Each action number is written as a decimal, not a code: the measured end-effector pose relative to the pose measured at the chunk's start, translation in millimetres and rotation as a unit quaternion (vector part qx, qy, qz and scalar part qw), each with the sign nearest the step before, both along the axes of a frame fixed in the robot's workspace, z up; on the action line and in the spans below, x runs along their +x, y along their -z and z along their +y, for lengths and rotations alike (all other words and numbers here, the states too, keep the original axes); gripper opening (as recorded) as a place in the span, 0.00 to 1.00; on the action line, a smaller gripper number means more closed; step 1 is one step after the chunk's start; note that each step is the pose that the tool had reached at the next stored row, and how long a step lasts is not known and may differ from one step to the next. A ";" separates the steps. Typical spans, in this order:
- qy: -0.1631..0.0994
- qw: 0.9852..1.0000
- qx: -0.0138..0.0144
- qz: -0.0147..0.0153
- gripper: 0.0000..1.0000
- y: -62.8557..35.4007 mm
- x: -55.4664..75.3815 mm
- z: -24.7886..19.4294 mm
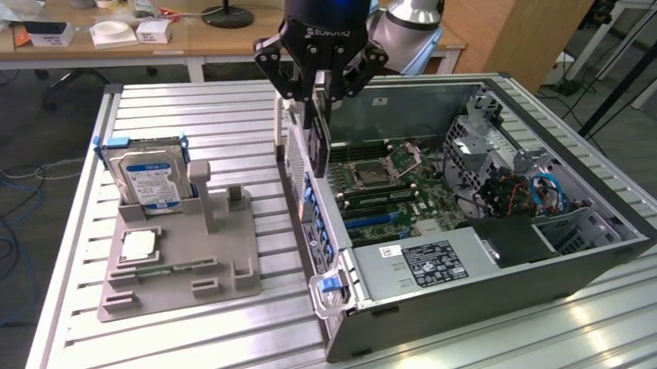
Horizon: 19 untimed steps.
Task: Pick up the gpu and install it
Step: 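Pick up the gpu and move the gpu toward the slot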
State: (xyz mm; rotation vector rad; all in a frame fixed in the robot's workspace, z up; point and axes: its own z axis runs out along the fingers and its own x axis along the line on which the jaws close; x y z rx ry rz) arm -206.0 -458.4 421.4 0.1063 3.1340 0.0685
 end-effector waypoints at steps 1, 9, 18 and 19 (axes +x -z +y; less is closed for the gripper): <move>0.000 1.000 0.000 0.000 0.26 0.0 2.0 0.0; -0.003 1.000 0.000 0.000 0.26 0.0 20.2 0.0; -0.006 1.000 0.000 0.000 0.26 0.0 43.8 0.0; -0.007 1.000 0.000 0.000 0.26 0.0 46.6 0.0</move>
